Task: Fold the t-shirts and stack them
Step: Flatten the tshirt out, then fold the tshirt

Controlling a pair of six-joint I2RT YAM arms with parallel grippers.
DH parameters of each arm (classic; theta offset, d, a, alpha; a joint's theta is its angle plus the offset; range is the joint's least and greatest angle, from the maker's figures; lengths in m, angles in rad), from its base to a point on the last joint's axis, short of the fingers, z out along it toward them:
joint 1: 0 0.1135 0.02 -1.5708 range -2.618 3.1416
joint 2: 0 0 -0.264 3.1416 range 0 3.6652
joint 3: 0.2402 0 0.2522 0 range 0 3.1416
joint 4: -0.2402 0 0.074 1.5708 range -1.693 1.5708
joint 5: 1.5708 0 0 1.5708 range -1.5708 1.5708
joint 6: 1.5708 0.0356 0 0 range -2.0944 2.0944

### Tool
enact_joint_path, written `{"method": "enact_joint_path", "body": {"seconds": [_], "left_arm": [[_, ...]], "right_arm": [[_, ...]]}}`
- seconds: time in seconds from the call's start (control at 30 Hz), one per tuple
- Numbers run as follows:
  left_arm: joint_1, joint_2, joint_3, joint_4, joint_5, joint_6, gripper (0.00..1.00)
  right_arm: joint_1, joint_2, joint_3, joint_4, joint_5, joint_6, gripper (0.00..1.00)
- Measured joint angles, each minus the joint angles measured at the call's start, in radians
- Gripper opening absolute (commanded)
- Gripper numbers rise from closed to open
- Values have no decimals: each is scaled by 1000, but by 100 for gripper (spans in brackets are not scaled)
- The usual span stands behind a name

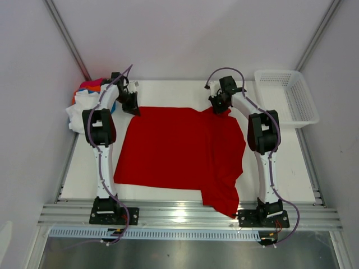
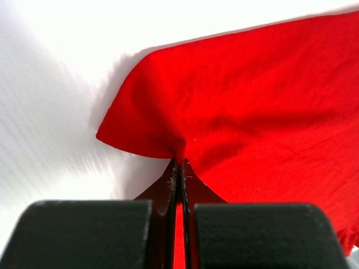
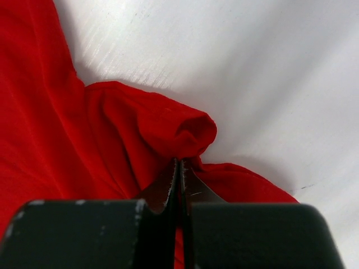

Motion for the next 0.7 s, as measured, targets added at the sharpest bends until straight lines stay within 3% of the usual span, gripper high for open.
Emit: {"method": "enact_joint_path", "body": {"seconds": [0.27, 0.7], "left_arm": [[0, -56, -80, 23, -53, 27, 0], [0, -346, -275, 34, -77, 100, 0]], "right_arm": [[0, -49, -3, -10, 7, -2, 0], [-2, -314, -2, -130, -56, -5, 0]]}}
